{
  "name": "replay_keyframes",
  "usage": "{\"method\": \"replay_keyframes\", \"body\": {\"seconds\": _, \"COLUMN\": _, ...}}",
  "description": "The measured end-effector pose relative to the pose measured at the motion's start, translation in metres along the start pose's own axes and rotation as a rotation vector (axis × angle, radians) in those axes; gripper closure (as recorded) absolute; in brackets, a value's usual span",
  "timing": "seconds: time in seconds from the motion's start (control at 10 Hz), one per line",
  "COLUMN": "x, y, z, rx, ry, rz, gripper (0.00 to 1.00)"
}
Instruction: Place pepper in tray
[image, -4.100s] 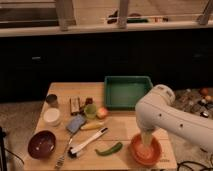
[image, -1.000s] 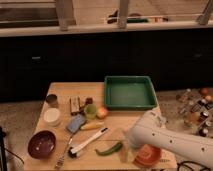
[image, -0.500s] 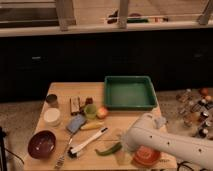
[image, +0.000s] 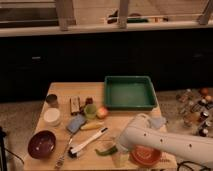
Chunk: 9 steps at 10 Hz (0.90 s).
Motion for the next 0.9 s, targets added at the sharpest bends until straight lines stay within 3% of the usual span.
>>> {"method": "replay_keyframes", "body": {"seconds": 0.1, "x": -0.002, "y": -0.001, "z": 0.008, "rx": -0.016, "ry": -0.009, "rz": -0.012, "gripper": 0.38}}
{"method": "replay_keyframes", "body": {"seconds": 0.6, "x": 0.004, "y": -0.001, "z": 0.022, "rx": -0.042, "ry": -0.031, "rz": -0.005, "gripper": 0.9}}
{"method": "replay_keyframes", "body": {"seconds": 0.9, "x": 0.004, "y": 0.0, "z": 0.021, "rx": -0.046, "ry": -0.029, "rz": -0.009, "gripper": 0.94}}
